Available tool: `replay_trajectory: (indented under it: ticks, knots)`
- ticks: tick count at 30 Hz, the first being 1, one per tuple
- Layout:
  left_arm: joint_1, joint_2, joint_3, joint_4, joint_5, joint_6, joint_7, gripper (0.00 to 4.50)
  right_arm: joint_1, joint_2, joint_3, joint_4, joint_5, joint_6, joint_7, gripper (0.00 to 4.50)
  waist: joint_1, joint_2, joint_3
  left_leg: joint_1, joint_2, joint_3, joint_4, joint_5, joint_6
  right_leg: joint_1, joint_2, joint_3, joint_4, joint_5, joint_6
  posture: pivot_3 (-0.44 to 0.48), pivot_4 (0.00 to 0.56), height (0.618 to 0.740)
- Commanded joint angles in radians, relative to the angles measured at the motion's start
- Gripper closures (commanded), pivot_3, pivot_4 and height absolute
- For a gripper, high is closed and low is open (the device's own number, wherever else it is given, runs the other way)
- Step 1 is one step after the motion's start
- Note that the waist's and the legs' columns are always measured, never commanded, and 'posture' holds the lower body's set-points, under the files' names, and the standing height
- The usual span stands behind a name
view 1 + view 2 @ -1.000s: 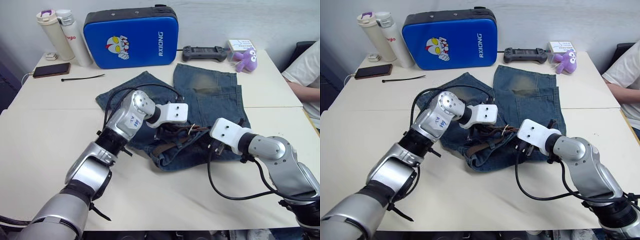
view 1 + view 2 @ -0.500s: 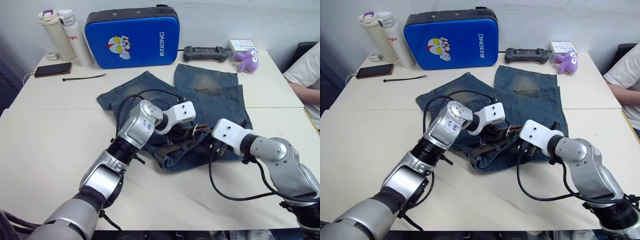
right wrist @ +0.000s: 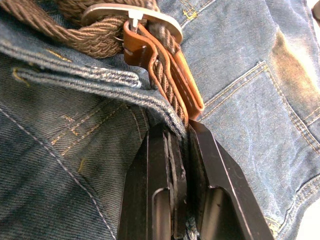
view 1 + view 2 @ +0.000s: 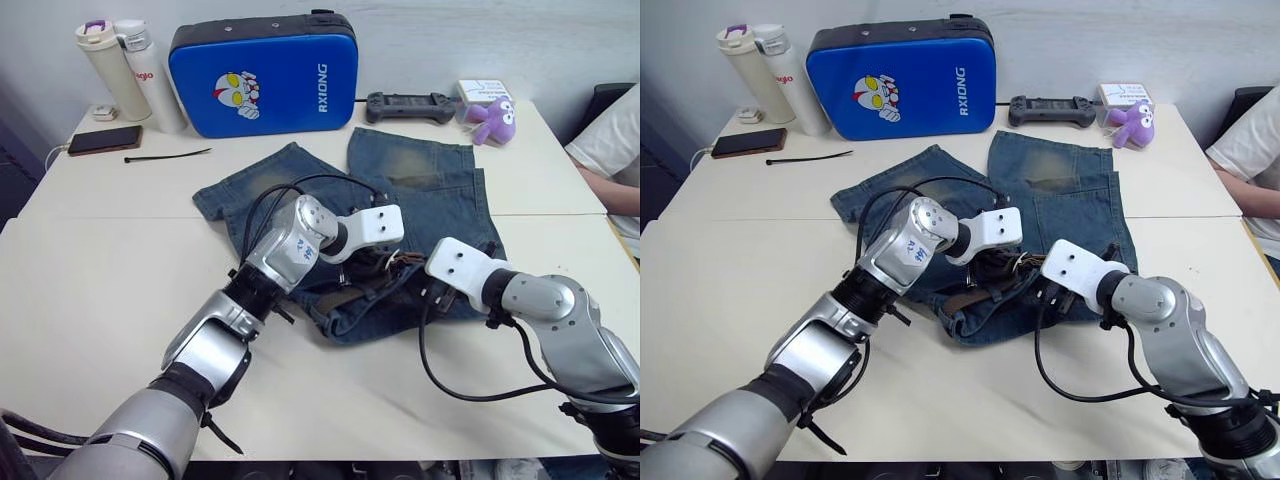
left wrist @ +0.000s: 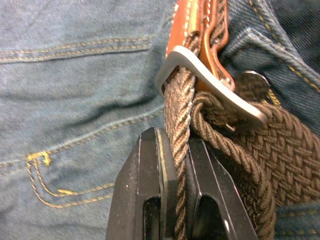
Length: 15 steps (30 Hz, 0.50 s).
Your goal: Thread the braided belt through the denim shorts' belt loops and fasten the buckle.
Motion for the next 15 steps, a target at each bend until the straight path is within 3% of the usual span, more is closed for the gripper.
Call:
replay_trajectory:
  ticks: [1,3,5,10,15]
  knots:
    - [-0.067,-0.108,0.004,-0.015,-0.053,-0.060,0.022,4.50,-0.020,0.032,0.041,-0.080,0.043,-0.043,0.034,4.46,0.000,0.000,0.000,0.000,0.000,0.000,0.000,0.000,0.000,0.000,0.000,0.000,0.000,0.000,0.000,0.000,0.150,0.740]
    - [-0.062,-0.126,0.029,-0.018,-0.080,-0.022,0.018,4.50,-0.019,0.031,0.041,-0.082,0.042,-0.040,0.035,4.46,0.000,0.000,0.000,0.000,0.000,0.000,0.000,0.000,0.000,0.000,0.000,0.000,0.000,0.000,0.000,0.000,0.150,0.740]
    - [-0.052,-0.146,0.068,-0.037,-0.113,0.040,0.014,3.57,-0.016,0.030,0.040,-0.084,0.042,-0.038,0.036,4.50,0.000,0.000,0.000,0.000,0.000,0.000,0.000,0.000,0.000,0.000,0.000,0.000,0.000,0.000,0.000,0.000,0.150,0.740]
    - [-0.041,-0.148,0.087,-0.086,-0.125,0.106,-0.028,1.81,-0.015,0.031,0.042,-0.076,0.037,-0.038,0.040,4.50,0.000,0.000,0.000,0.000,0.000,0.000,0.000,0.000,0.000,0.000,0.000,0.000,0.000,0.000,0.000,0.000,0.150,0.740]
    - [-0.052,-0.093,0.129,-0.179,-0.175,0.221,-0.109,0.06,-0.009,0.022,0.040,-0.066,0.029,-0.034,0.045,4.50,-0.001,0.000,0.000,0.000,0.000,0.000,0.000,0.000,0.000,0.000,0.000,0.000,0.000,0.000,0.000,0.000,0.150,0.740]
